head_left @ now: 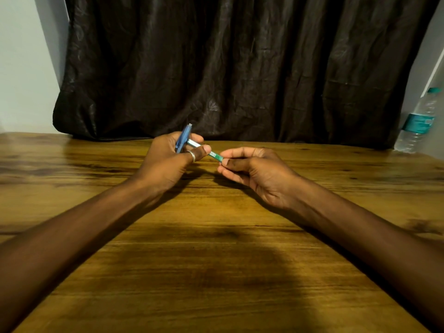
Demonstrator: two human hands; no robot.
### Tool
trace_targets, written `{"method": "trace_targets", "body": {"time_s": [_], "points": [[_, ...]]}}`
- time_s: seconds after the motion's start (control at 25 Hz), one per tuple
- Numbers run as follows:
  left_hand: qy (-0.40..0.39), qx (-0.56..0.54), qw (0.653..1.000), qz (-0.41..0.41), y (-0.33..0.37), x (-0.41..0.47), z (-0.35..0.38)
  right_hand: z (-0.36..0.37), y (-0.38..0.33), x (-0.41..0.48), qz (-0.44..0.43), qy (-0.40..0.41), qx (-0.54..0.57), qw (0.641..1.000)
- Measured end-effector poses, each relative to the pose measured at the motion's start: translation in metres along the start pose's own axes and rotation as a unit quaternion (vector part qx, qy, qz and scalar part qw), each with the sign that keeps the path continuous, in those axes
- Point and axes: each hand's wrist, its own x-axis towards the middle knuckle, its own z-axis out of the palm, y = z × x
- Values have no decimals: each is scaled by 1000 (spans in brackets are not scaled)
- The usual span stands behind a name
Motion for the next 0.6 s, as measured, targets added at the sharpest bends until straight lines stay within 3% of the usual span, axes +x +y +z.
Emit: {"method": "trace_targets", "body": {"time_s": [0.32,0.6], "points": [[-20,53,998,-10,3,-1,1,-3,-2,4,-30,40,-31,998],[-82,108,990,-31,5,-2,-1,-9,-5,6,-34,41,-51,997]]}}
